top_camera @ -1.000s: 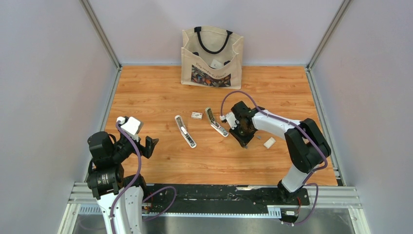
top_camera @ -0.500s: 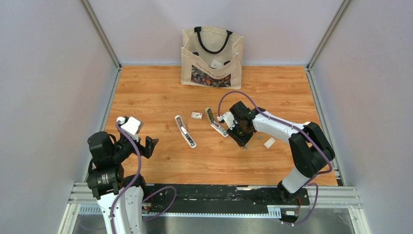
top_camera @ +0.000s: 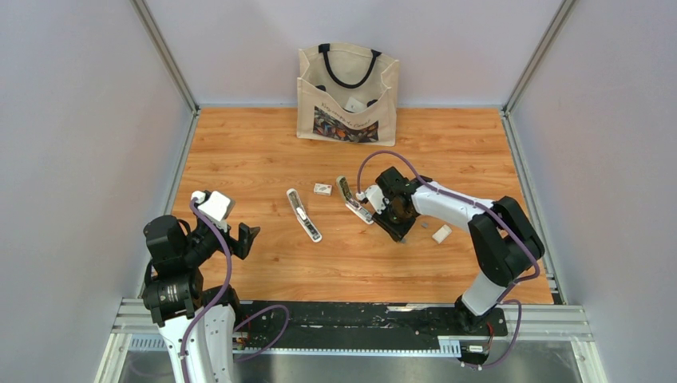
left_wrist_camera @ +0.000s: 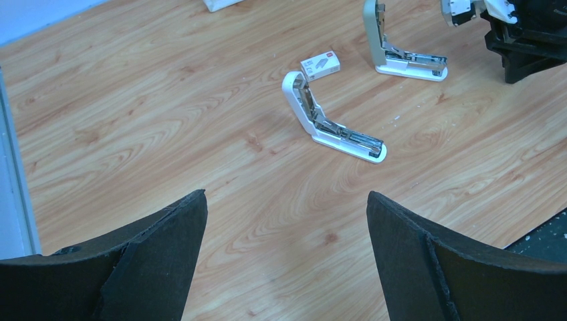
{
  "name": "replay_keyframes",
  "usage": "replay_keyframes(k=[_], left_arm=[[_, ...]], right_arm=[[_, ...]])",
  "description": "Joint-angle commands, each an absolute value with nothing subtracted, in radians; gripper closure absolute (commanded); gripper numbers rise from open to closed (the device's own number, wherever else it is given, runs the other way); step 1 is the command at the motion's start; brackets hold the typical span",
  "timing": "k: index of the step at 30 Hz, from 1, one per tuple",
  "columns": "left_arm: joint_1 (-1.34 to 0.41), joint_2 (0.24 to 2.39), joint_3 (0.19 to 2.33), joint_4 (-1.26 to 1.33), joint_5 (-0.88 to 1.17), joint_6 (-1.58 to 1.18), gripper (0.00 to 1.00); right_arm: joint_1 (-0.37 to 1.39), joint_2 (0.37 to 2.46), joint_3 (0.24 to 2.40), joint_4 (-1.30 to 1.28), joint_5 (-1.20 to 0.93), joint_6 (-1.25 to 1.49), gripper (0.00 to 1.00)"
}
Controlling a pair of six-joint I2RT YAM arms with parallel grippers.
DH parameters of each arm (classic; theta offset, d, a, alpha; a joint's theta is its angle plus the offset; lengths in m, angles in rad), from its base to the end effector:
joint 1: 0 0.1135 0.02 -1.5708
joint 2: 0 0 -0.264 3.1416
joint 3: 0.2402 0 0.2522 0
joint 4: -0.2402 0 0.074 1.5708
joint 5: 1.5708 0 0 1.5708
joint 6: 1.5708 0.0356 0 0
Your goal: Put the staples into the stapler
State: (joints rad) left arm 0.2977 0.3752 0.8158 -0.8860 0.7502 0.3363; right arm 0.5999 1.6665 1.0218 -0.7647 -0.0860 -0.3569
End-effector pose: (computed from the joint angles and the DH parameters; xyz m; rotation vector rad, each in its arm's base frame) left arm 0.0651 -0.0054 0.3259 0.4947 1.8394 -0.3282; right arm 0.2415 0.1689 0.1690 -1.3847 2.6476 0.1569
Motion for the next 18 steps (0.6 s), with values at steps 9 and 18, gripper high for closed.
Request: replay_keyframes(k=[9,18], left_arm=[[0.313,0.373,0.81,-0.867,0.762,0.344,0.04],[0.313,0.371,0.81,-0.867,0.762,0.344,0.04]], right_arm=[[0.583,1.686,1.022,-0.776,-0.09,-0.377,0.69],[0.581,1.683,1.019,-0.795,-0.121,-0.382,0.7]])
